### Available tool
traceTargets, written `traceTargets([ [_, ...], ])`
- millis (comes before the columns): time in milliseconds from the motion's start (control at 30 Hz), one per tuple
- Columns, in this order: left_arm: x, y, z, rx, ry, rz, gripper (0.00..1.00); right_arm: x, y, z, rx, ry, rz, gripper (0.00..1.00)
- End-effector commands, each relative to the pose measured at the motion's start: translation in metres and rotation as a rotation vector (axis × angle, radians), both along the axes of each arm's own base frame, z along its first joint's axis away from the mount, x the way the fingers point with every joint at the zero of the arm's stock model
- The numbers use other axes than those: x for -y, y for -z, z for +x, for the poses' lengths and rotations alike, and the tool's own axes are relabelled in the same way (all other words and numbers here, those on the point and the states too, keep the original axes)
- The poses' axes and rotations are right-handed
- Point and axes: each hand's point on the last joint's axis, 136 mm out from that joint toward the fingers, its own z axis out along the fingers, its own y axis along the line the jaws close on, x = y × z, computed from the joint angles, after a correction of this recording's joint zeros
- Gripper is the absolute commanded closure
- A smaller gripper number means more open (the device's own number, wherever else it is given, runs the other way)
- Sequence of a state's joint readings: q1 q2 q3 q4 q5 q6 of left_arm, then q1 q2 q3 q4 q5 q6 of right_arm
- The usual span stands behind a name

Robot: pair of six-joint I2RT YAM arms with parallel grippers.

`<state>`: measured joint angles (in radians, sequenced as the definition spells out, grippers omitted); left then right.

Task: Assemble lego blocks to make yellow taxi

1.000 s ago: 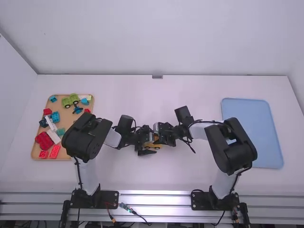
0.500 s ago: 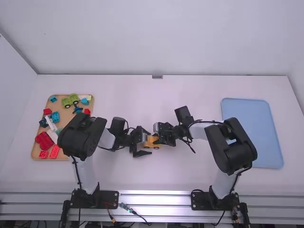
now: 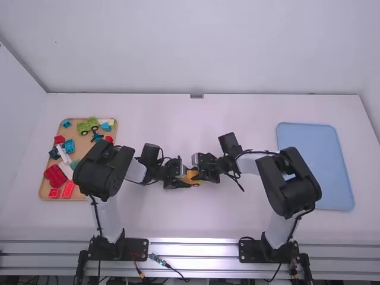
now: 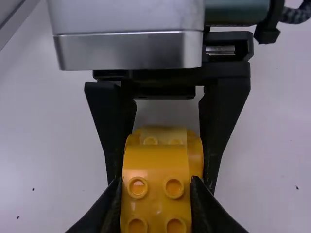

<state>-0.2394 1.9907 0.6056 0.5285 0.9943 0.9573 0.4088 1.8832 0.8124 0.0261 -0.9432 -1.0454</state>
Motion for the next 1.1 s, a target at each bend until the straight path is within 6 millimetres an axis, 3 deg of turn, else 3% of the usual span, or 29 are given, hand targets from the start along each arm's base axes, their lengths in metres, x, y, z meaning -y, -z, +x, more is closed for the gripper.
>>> traceTargets([
  [0,-0.001,0.007,-0.011,-0.011,0.026,0.005,0.54,0.0,0.004,0.003,0.004,0.008,-0.022,0.99],
  [300,-0.001,0.008,-0.013,0.0,0.04,0.012,0.65,-0.004,-0.002,0.007,-0.014,0.006,-0.047,1.0],
  [633,-0.001,0.008,-0.012,0.003,0.034,0.012,0.66,-0.016,0.004,-0.007,-0.005,-0.038,-0.083,1.0],
  [1067,-0.001,0.007,-0.01,0.007,0.032,0.01,0.68,-0.016,0.016,-0.008,0.013,-0.01,-0.14,1.0],
])
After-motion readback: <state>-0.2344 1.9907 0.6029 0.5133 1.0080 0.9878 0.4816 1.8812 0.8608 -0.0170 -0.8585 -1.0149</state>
